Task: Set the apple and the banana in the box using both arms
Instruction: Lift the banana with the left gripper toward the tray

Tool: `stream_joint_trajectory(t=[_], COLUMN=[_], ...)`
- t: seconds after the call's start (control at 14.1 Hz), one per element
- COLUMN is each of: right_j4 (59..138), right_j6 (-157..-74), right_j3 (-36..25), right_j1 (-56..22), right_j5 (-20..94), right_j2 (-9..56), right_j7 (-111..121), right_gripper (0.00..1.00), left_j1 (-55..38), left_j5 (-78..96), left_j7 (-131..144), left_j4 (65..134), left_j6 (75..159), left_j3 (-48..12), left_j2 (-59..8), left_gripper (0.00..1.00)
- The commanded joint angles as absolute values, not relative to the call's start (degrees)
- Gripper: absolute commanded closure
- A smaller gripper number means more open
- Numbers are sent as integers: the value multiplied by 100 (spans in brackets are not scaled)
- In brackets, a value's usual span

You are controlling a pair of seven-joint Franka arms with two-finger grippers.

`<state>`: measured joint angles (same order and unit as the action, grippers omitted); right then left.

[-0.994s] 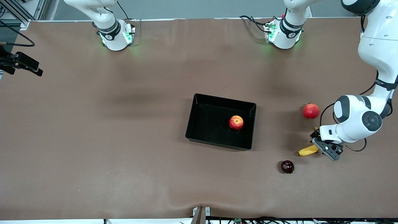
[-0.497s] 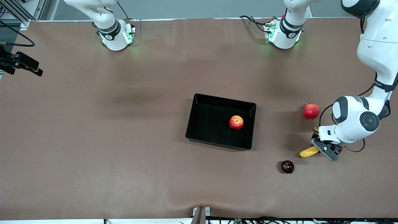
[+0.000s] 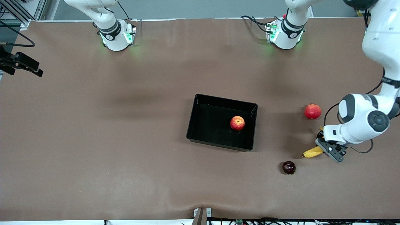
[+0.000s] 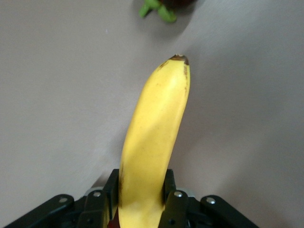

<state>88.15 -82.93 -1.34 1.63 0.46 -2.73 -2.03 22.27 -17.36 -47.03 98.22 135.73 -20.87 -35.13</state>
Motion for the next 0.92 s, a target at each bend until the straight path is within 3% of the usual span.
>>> stream_joint_trajectory(t=[0.0, 0.36, 0.85], right_j4=[8842, 8842, 8842], right_j6=[-8314, -8376, -8341], right_j3=[-141, -141, -141], right_j1=[105, 105, 97], right_j5=[-18, 0, 0], right_j2=[-343, -334, -343], right_j7=[-281, -299, -281], right_gripper=[0, 0, 0], left_j1=[2206, 2206, 1786], left_j5=[-1846, -1731, -1362], left_j7=[-4720, -3696, 434], left_j4=[9923, 8888, 8789], left_j6=[12861, 10910, 10679], left_j3=[-2214, -2969, -3867], left_j2=[-2736, -2522, -2593], left_gripper=[100, 100, 100])
